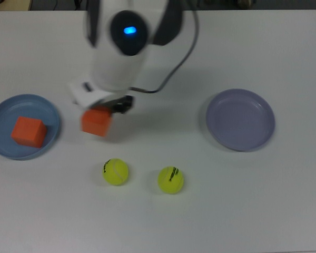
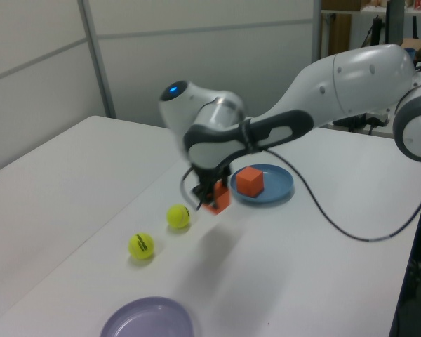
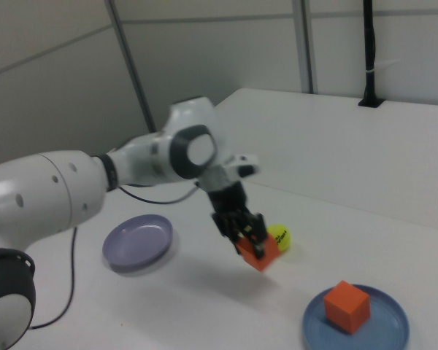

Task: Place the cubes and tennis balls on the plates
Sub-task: 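Carry the second orange cube onto the blue plate and release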

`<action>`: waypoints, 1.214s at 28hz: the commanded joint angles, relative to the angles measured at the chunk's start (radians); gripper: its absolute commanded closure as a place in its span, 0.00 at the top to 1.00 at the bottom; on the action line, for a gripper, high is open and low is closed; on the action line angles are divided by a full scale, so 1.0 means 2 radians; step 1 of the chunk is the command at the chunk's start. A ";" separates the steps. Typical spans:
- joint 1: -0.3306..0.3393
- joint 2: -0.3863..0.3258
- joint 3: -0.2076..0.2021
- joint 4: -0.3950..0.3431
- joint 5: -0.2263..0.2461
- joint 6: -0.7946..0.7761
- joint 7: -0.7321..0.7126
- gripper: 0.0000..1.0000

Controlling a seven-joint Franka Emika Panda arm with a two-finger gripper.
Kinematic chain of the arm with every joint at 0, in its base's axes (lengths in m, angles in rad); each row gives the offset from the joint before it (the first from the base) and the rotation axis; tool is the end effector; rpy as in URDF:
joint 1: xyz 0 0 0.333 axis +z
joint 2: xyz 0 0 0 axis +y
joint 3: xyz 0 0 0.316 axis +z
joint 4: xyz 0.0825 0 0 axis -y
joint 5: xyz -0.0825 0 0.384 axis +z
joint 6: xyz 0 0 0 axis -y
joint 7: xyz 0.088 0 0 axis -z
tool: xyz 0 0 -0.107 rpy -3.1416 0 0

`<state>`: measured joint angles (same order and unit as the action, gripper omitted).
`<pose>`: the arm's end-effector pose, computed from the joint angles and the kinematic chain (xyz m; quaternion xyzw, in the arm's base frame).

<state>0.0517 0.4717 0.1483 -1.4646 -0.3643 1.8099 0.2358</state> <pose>0.6755 0.0906 0.4055 0.9880 0.0300 -0.0277 0.1490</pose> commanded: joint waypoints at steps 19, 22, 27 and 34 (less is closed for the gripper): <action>-0.049 0.028 -0.071 -0.025 -0.032 0.005 -0.057 1.00; -0.049 0.025 -0.070 -0.022 -0.027 0.012 -0.057 1.00; -0.050 0.020 -0.067 -0.002 0.007 0.012 -0.061 1.00; -0.043 0.007 -0.063 0.027 0.065 0.015 -0.081 1.00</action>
<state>-0.0459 0.5129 0.0182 -1.4281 -0.2978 1.8249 0.1105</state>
